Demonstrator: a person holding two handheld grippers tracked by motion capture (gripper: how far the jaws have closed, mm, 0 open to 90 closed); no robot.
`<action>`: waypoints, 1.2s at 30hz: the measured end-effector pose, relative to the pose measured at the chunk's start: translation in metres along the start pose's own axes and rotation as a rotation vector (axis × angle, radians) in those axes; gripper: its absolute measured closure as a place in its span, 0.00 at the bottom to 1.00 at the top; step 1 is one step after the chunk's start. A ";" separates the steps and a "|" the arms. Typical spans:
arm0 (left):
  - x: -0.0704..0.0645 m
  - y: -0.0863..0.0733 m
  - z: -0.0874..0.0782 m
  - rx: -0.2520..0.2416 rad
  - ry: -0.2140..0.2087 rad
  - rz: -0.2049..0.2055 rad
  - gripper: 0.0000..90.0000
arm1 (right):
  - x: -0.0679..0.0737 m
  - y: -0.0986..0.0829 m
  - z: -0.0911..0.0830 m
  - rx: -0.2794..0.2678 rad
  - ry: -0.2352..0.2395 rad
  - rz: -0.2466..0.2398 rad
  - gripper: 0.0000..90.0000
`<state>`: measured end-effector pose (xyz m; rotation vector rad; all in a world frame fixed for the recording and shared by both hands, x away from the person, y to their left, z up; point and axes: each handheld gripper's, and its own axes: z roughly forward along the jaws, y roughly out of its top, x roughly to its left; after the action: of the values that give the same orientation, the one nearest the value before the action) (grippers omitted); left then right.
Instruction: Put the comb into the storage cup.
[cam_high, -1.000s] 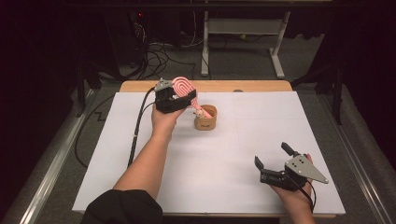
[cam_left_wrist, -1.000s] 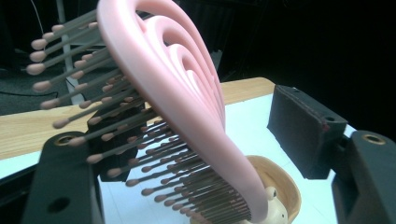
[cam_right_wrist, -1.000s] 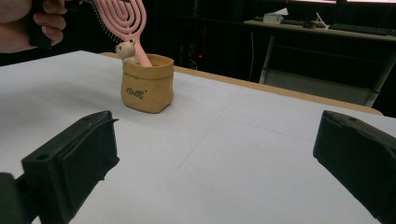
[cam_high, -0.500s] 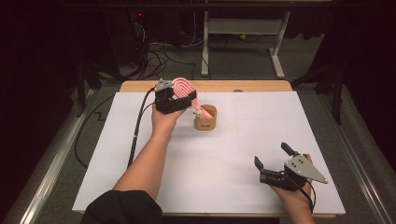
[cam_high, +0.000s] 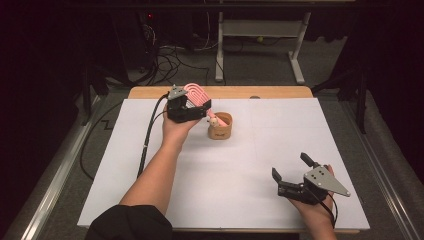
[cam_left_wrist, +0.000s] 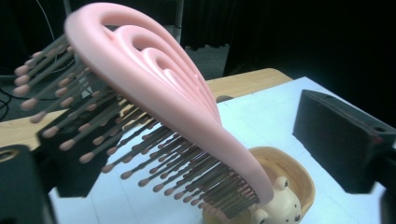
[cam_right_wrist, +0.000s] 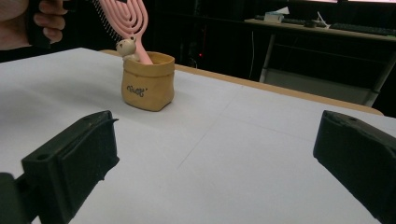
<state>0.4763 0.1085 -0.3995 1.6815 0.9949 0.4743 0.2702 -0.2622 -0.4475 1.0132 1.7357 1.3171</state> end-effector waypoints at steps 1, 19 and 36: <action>0.000 0.000 0.000 0.000 0.004 0.005 0.08 | 0.000 0.000 0.000 0.000 0.000 0.000 0.00; -0.002 0.000 -0.008 -0.013 0.009 0.026 0.00 | 0.001 0.000 0.000 -0.002 0.004 0.004 0.00; 0.000 -0.011 -0.015 -0.012 -0.004 0.032 0.00 | 0.002 0.000 0.000 0.000 0.005 0.003 0.00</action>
<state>0.4613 0.1186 -0.4044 1.6894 0.9617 0.4963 0.2698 -0.2608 -0.4480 1.0144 1.7386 1.3222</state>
